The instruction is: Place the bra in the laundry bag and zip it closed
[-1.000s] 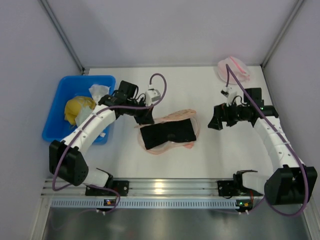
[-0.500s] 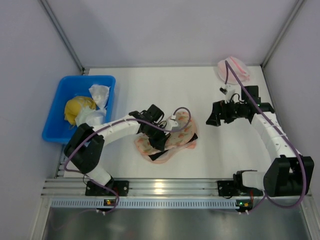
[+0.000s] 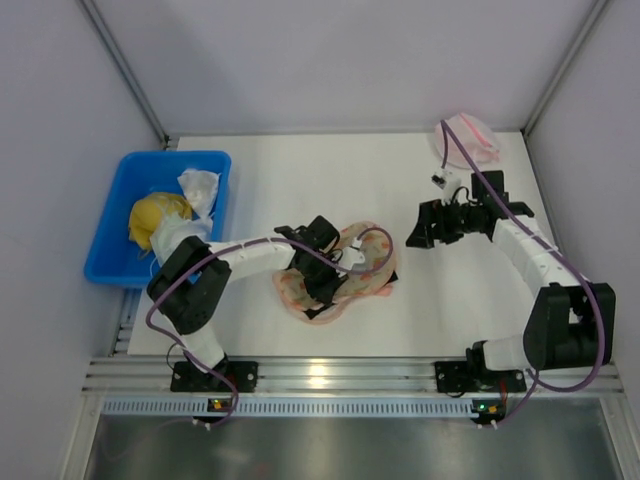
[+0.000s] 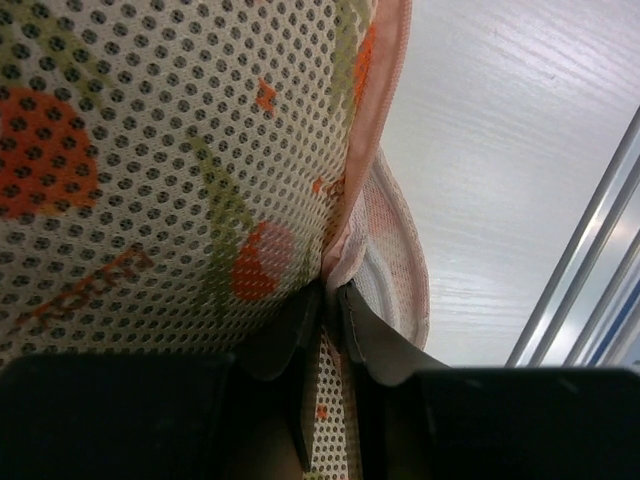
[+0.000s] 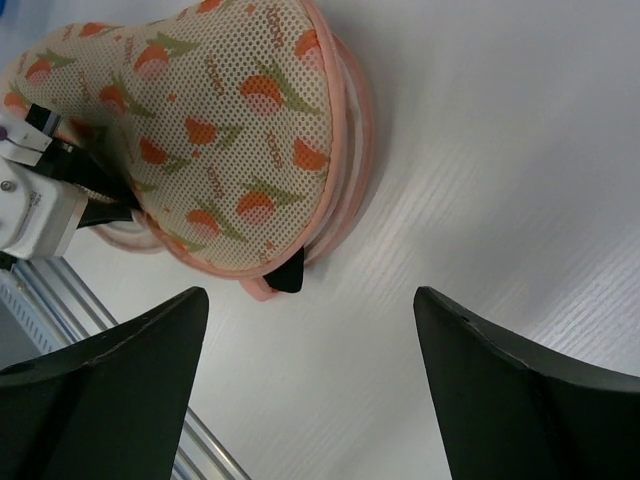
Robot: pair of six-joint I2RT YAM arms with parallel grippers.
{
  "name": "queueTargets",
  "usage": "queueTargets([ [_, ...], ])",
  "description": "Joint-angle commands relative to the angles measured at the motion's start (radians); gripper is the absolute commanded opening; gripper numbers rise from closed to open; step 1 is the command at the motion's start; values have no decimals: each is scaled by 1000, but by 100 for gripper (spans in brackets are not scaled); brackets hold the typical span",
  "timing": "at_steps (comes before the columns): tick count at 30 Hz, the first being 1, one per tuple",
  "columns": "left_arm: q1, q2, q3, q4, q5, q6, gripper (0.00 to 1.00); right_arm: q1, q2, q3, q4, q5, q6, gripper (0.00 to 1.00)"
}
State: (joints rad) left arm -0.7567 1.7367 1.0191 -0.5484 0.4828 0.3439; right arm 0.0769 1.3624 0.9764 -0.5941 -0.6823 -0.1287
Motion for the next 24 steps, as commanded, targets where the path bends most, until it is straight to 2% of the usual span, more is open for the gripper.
queueTargets([
  [1, 3, 11, -27, 39, -191, 176, 20, 11, 18, 51, 56, -14, 9, 84],
  [5, 5, -9, -45, 35, -257, 331, 20, 11, 24, 71, 56, -20, 12, 83],
  [10, 10, -37, -76, 2, -227, 510, 19, 12, 18, 71, 106, -71, 87, 81],
  [16, 13, -51, -54, 1, -190, 573, 22, 55, 18, 48, 177, -94, 178, 77],
  [20, 11, -92, -48, -1, -120, 578, 23, 118, 41, 50, 188, -80, 176, 76],
  [24, 10, -155, -88, 1, -99, 664, 23, 168, 89, 91, 166, -45, 138, 78],
])
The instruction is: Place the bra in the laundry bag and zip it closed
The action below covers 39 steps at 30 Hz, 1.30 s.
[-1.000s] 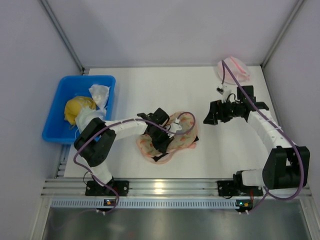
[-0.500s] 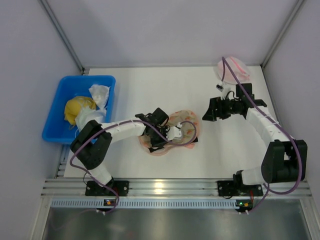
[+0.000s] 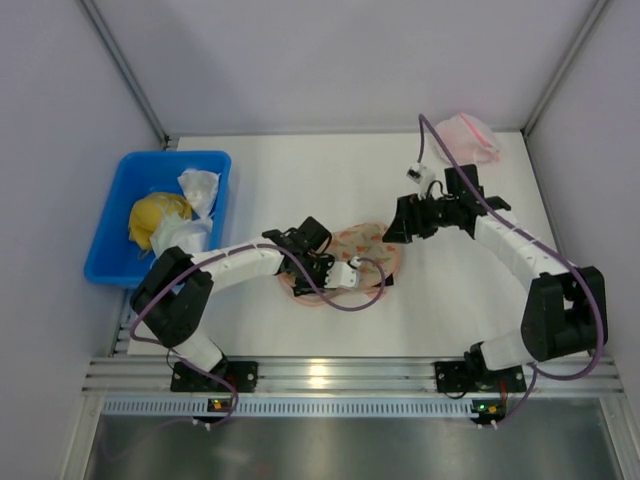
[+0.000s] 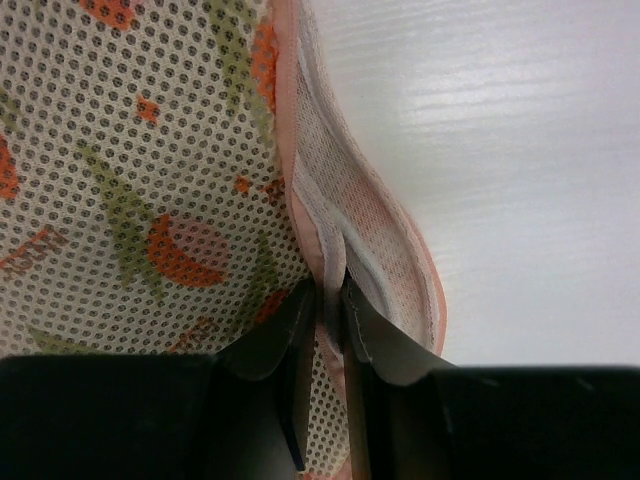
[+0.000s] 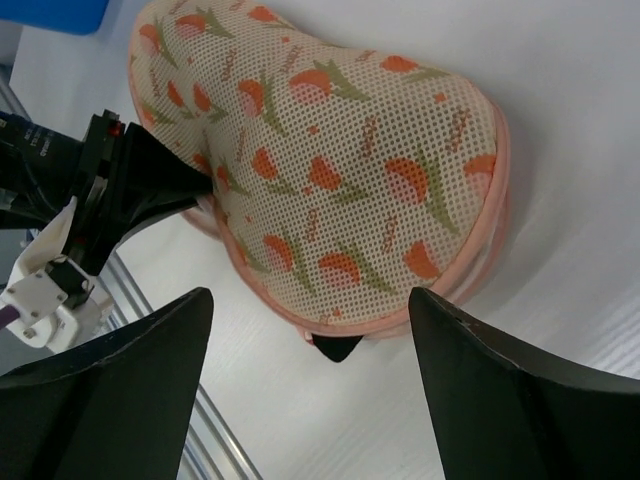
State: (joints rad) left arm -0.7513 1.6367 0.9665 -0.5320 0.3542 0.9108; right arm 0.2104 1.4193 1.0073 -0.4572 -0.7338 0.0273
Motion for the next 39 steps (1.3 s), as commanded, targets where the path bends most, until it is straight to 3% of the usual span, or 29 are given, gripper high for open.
queueTargets([
  [1, 4, -54, -40, -16, 23, 112, 23, 43, 42, 86, 25, 23, -50, 81],
  [6, 4, -47, -52, -16, -20, 112, 22, 84, 96, 155, -6, 10, -87, 81],
  [12, 4, -57, -52, -14, -21, 132, 28, 196, 147, 145, -35, -44, -134, 74],
  [16, 4, -77, -22, -14, -66, 103, 35, 248, 201, 125, -57, -27, -170, 61],
  [21, 4, -202, -12, -20, -80, 13, 47, 248, 237, 100, -70, 2, -193, 48],
  [25, 4, -331, -23, -81, -87, -59, 52, 250, 218, 54, -74, -9, -191, 46],
  [31, 4, -455, -63, -250, -112, -79, 50, 250, 179, -1, -118, -18, -190, 43],
  [39, 4, -396, -124, -327, -93, -90, 46, 251, 90, -50, -193, -136, -217, 44],
])
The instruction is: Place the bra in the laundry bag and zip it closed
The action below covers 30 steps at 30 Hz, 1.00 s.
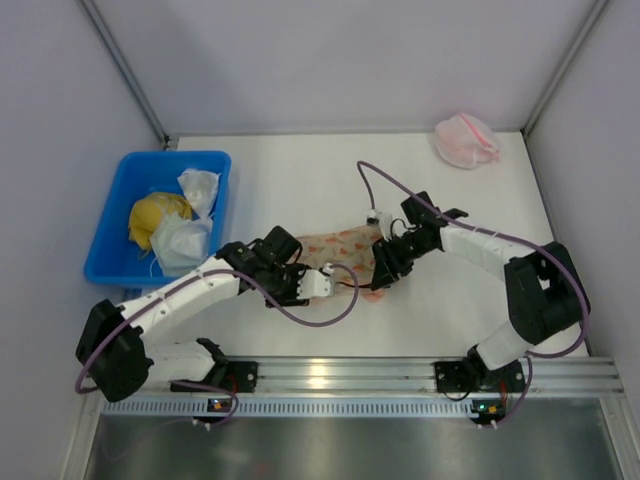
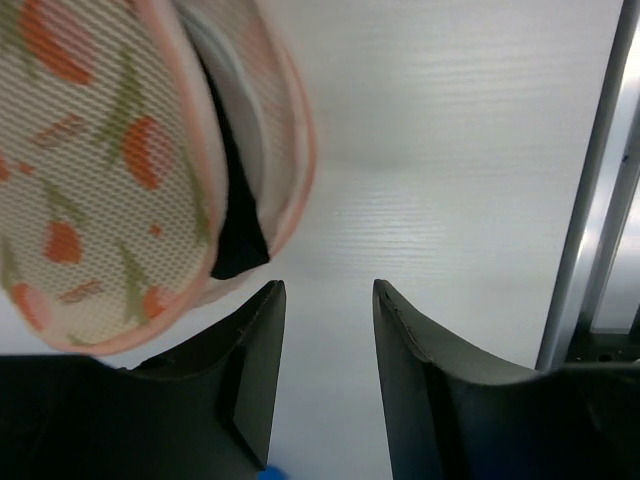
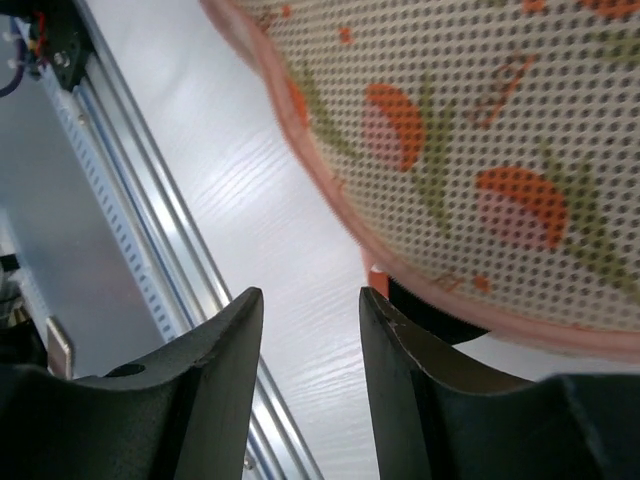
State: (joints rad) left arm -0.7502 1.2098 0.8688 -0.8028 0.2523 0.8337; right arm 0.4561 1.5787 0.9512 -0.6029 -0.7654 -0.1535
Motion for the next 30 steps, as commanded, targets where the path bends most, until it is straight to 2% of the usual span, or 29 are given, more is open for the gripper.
queueTargets([
  [1, 3, 46, -37, -56, 5, -16, 46, 6, -75, 15, -67, -113, -46, 45],
  [3, 3, 94, -43, -55, -5, -27, 45, 1, -104, 49, -118, -123, -67, 47],
  [6, 3, 180, -45, -27, -28, -42, 48, -43, -167, 73, -104, -132, -38, 50],
  [9, 3, 260, -39, 55, -87, -73, 48, -137, -213, 102, -94, -134, -11, 60],
  [13, 28, 338, 2, 177, -143, -82, 48, -272, -233, 156, -116, -71, -23, 66],
  [19, 150, 554, 226, 273, -108, -185, 48, -388, -194, 216, -117, 11, -51, 67],
  [22, 215, 620, 310, 402, -134, -287, 49, -399, -163, 238, -89, 35, -46, 67],
  [26, 282, 678, 413, 496, -148, -468, 51, -399, -96, 267, 6, 95, -8, 66],
  [29, 336, 686, 472, 498, -82, -565, 52, -401, -20, 293, 69, 126, 14, 65],
  [30, 348, 680, 475, 498, -21, -577, 51, -399, 27, 300, 80, 126, 20, 65],
])
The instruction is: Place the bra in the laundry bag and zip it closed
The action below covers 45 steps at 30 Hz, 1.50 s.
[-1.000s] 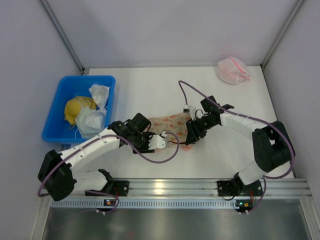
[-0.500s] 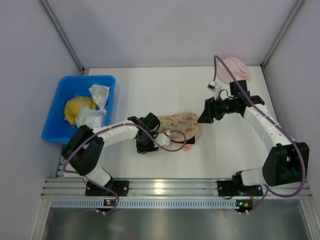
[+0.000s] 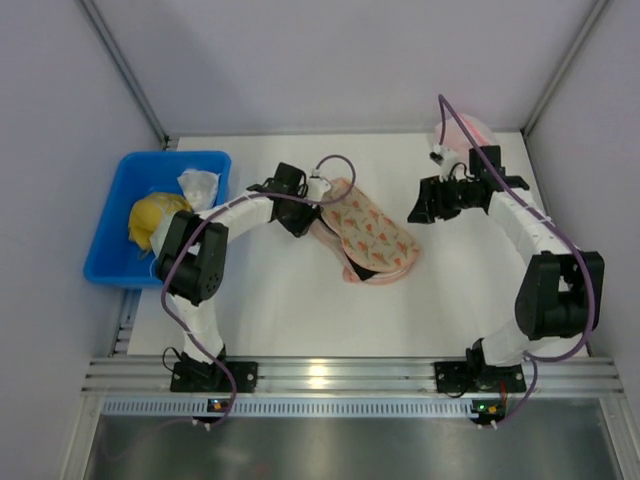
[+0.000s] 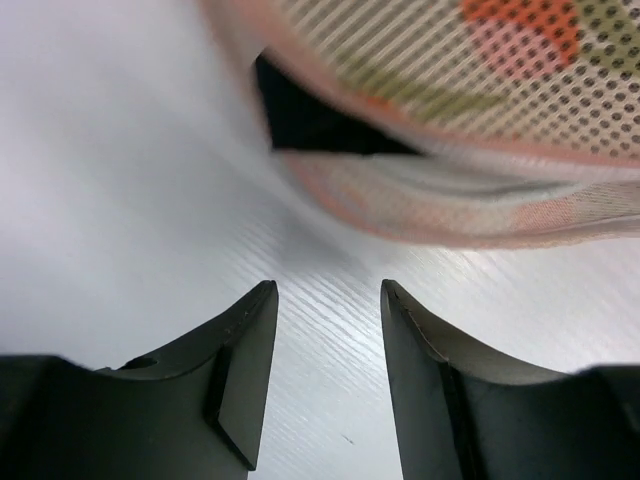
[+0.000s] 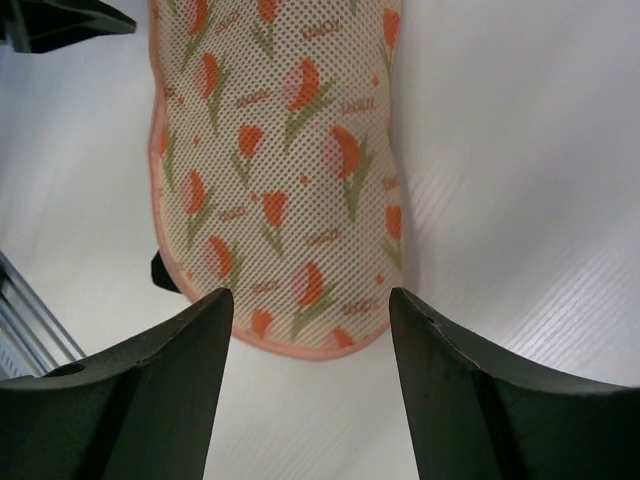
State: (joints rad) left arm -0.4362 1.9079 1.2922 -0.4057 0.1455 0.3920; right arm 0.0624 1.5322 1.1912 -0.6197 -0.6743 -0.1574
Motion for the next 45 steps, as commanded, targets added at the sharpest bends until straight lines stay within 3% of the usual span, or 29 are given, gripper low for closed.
queueTargets([
  [1, 45, -41, 44, 99, 110, -145, 52, -6, 97, 68, 106, 32, 38, 65],
  [12, 57, -202, -99, 13, 265, -252, 52, 5, 325, 61, 258, -142, 186, 63],
  [19, 57, -256, -122, 8, 454, -379, 53, 68, 241, -103, 299, -179, 209, 53],
  [25, 54, -228, -122, 8, 499, -470, 55, 138, 131, -246, 318, -179, 229, 53],
  [33, 54, -139, -62, 8, 519, -527, 58, 174, 23, -231, 215, -99, 167, 67],
  [37, 51, -112, -57, 8, 551, -544, 59, 171, -90, -208, 180, 57, 113, 80],
  [41, 40, -96, -56, 8, 571, -550, 58, 169, -219, -176, 160, 240, 62, 99],
  [45, 31, -78, -45, 8, 580, -558, 55, 171, -297, -136, 195, 398, 32, 99],
])
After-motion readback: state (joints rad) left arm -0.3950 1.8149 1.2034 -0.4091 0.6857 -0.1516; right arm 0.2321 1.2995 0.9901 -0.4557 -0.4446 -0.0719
